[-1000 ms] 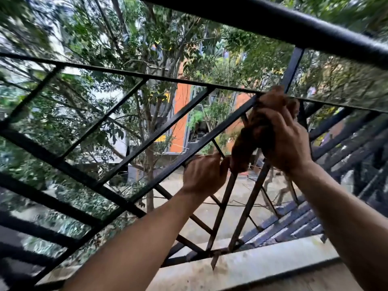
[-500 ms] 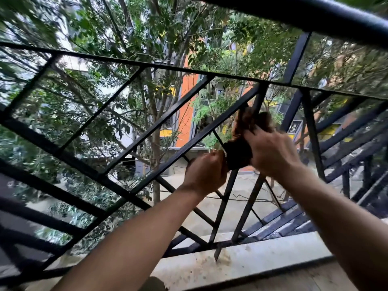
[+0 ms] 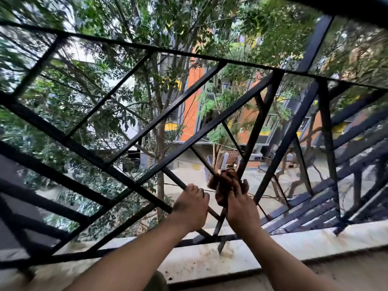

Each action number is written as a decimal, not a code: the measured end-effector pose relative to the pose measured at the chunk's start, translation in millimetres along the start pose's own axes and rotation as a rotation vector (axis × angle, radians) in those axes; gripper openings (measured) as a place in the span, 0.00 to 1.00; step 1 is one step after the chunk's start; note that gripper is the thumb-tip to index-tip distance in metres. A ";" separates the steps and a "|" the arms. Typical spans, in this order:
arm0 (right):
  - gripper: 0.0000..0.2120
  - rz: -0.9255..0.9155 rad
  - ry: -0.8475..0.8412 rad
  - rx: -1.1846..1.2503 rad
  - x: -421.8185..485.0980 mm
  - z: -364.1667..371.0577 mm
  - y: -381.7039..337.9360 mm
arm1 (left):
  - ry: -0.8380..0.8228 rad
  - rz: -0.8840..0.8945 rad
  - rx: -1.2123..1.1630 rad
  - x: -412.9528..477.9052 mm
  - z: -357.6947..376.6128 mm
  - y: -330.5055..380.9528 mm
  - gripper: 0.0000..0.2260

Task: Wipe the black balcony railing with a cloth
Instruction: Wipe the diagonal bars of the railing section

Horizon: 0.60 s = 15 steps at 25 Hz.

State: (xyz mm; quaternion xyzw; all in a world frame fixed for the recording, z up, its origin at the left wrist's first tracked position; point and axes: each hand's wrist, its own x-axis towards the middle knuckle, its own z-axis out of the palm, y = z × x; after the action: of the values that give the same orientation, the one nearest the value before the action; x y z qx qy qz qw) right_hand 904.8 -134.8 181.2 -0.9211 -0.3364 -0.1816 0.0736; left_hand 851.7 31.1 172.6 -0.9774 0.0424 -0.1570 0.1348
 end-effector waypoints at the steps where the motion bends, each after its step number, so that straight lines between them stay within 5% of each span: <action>1: 0.29 -0.012 -0.014 -0.034 5.7 -4.3 2.6 | -0.032 0.032 0.052 -1.0 1.3 0.9 0.14; 6: 0.37 0.015 0.171 -0.190 29.1 -33.6 23.3 | -0.017 0.153 0.240 -14.4 30.8 -0.4 0.20; 10: 0.20 0.246 0.132 0.180 13.8 27.0 -20.3 | 0.043 0.201 0.074 -19.2 52.1 1.6 0.22; 13: 0.41 0.318 0.146 0.350 -10.7 51.5 -31.8 | 0.090 0.397 -0.175 -41.6 79.4 -11.6 0.17; 15: 0.53 0.096 0.075 0.299 -39.4 72.8 -18.0 | 0.083 0.410 -0.214 -56.6 90.8 -24.4 0.16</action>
State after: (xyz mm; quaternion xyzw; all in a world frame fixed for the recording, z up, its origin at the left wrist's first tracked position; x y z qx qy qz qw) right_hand 886.1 -125.7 99.1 -0.9075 -0.3125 -0.1599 0.2309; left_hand 828.0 84.4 79.6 -0.9498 0.2620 -0.1610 0.0575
